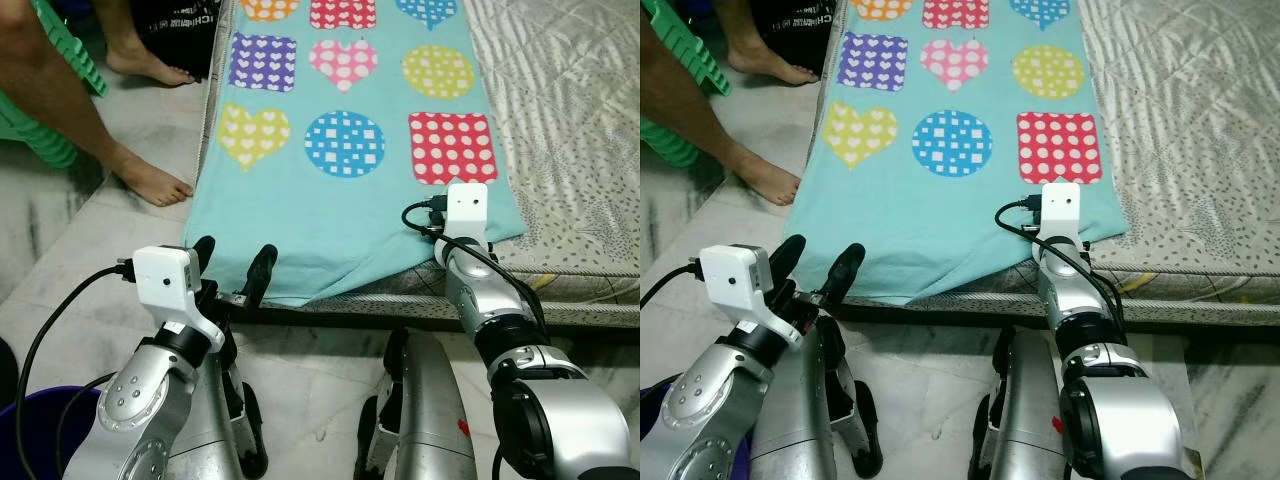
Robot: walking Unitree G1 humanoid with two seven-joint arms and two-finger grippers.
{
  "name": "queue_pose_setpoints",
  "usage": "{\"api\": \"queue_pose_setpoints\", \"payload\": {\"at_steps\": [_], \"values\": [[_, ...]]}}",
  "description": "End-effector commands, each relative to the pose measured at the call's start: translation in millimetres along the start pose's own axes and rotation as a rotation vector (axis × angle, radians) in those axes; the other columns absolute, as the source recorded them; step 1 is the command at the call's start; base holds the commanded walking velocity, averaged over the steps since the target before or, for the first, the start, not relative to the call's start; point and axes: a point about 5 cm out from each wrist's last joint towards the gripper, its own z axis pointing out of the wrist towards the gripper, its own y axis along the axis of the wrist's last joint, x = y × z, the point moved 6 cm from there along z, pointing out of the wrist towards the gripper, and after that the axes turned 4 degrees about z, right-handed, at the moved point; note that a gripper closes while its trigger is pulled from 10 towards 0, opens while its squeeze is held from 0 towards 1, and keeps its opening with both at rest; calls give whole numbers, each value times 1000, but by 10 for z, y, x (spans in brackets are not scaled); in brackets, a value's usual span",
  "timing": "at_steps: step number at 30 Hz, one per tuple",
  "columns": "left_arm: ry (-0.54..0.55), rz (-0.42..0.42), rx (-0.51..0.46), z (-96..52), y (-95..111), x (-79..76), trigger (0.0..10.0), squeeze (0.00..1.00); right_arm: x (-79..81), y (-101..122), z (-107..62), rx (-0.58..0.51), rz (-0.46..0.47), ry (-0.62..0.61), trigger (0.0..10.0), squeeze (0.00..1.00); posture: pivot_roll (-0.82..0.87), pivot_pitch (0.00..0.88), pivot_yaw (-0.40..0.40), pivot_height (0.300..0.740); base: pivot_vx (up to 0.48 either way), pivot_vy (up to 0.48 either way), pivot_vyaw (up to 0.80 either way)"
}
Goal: Clean up the room
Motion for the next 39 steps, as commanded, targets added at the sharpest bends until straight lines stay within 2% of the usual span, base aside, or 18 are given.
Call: {"api": "queue_pose_setpoints", "payload": {"at_steps": [1,4,5,11,13,15,17,30,39], "values": [[7,0,21,-22,-68,32,10000,0,-58,-176,-22,52,47,-20,0,0,83,280,-49,518,0,0,0],[12,-3,16,-7,-63,49,10000,0,-59,-133,-18,32,86,-16,0,0,77,270,-48,518,0,0,0],[23,-15,10,1,-56,70,10000,0,-42,-90,-19,10,131,3,0,0,74,264,-46,518,0,0,0],[28,-22,3,30,-49,87,10000,0,-52,4,-35,-53,192,30,0,0,68,246,-42,518,0,0,0],[29,-23,-2,49,-43,98,10000,0,-111,43,-42,-82,243,22,0,0,62,238,-39,518,0,0,0],[29,-23,-3,56,-45,105,10000,0,-117,45,-41,-83,248,20,0,0,60,236,-37,518,0,0,0],[34,-31,-6,71,-50,126,10000,0,-198,61,-54,-106,289,8,0,0,54,226,-32,518,0,0,0],[43,-45,-13,116,-64,200,10000,0,-504,87,-171,-179,319,-24,0,0,29,192,-8,518,0,0,0],[41,-38,-10,137,-73,244,10000,0,-729,-112,-325,-153,268,-70,0,0,24,176,7,518,0,0,0]]}}
